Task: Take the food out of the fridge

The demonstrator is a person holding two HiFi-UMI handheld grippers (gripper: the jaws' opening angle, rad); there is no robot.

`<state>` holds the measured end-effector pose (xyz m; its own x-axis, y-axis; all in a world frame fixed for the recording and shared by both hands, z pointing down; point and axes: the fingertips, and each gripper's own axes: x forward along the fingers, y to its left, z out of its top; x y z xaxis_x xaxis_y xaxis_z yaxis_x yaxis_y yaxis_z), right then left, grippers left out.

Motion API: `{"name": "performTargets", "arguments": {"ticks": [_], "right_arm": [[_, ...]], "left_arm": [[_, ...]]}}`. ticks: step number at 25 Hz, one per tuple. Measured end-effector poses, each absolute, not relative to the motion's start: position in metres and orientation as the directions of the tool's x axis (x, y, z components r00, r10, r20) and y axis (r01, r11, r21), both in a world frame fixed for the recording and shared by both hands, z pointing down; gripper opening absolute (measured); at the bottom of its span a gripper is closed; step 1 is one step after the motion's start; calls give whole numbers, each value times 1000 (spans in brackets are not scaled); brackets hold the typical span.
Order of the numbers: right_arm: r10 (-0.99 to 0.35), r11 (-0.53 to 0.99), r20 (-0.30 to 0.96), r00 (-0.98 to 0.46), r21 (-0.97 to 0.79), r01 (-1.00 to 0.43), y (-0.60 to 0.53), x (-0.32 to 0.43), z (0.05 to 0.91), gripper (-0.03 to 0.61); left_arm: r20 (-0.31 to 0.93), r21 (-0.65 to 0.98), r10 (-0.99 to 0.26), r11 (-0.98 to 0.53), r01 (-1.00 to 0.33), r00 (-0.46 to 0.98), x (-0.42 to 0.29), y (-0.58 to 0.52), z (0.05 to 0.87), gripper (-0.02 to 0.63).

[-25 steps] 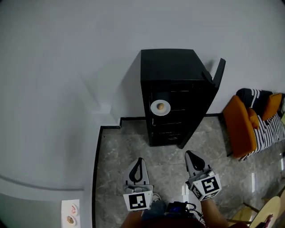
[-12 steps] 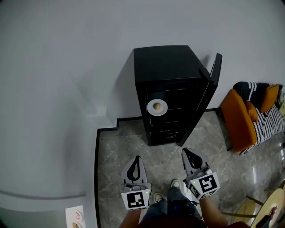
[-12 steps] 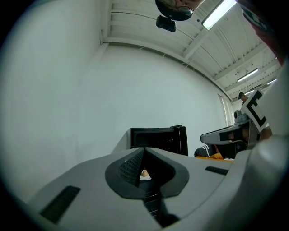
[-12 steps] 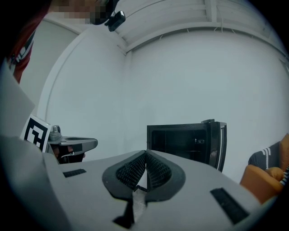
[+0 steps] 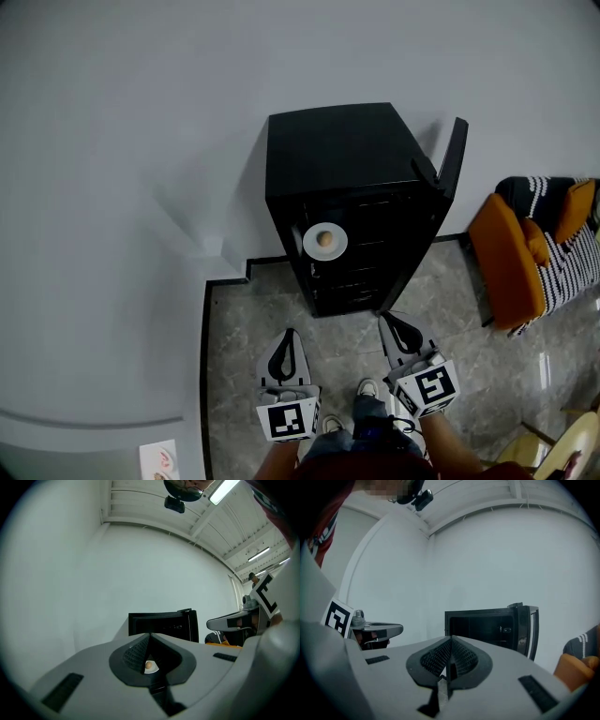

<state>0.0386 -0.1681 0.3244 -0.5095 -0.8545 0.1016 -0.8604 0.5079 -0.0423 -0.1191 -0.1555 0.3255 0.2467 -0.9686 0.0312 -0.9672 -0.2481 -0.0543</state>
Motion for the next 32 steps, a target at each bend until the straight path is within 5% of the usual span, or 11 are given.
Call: {"name": "performTargets", "arguments": {"ticks": [32], "right_arm": [[-799, 565, 221, -560, -48, -824, -269, 69, 373, 21]], "left_arm": [[22, 34, -987, -161, -986, 161, -70, -251, 357, 14]]}}
